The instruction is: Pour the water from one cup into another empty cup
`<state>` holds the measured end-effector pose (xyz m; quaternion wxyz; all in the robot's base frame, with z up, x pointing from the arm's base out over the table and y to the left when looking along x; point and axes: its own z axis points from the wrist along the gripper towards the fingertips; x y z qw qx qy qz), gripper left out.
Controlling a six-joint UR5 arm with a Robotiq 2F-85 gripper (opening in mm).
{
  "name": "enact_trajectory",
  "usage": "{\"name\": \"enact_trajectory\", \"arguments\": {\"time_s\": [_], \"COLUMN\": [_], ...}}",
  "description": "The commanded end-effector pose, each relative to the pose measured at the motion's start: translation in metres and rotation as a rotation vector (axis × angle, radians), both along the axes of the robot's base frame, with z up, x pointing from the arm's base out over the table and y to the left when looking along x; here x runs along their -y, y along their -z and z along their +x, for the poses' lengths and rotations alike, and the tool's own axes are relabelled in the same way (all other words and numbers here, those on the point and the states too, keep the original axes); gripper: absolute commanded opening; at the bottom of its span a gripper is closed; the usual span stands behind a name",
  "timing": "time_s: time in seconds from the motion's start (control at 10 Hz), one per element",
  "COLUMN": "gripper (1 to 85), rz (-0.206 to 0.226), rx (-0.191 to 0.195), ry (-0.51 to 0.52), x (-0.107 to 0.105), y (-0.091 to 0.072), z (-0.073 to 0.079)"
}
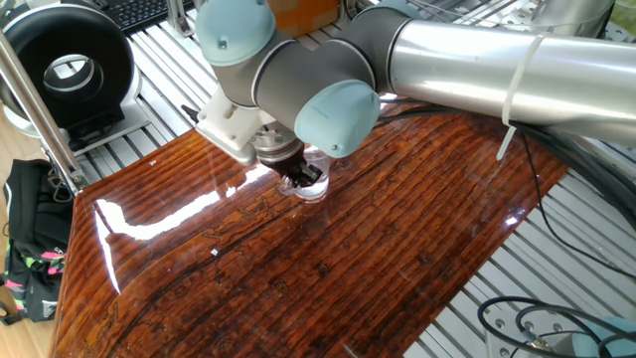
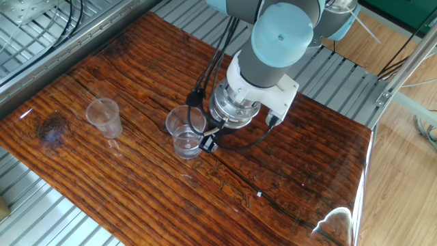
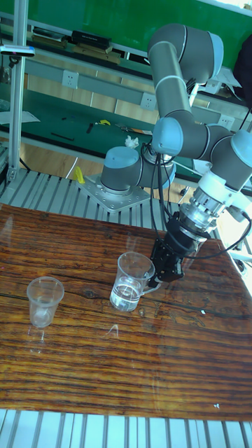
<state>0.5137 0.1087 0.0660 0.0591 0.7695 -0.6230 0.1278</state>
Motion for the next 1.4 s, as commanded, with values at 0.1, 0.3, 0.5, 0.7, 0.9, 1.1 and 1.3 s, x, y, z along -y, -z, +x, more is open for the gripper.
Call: {"name": "enact_trajectory", "arguments": {"time_s": [0.1, 0.3, 0.5, 0.7, 0.9, 1.1, 1.3], "gripper": [1.7, 1.7, 1.7, 1.7, 1.7, 1.7, 1.7], "rz": [0.013, 0.015, -0.003, -0.019, -0.022, -0.024, -0.021], "rx": [-0.060, -0.068, -0.067, -0.060, -0.028, -0.026, -0.023], "ry": [-0.031, -0.019, -0.014, 0.008, 0.008, 0.015, 0.014], "x": [-0.008, -0.007, -0.001, 0.004, 0.005, 0.007, 0.009], "y": [-0.001, -0.002, -0.005, -0.009, -0.012, -0.016, -0.022], "z": [-0.006, -0.008, -0.007, -0.008, -0.001, -0.002, -0.002]}}
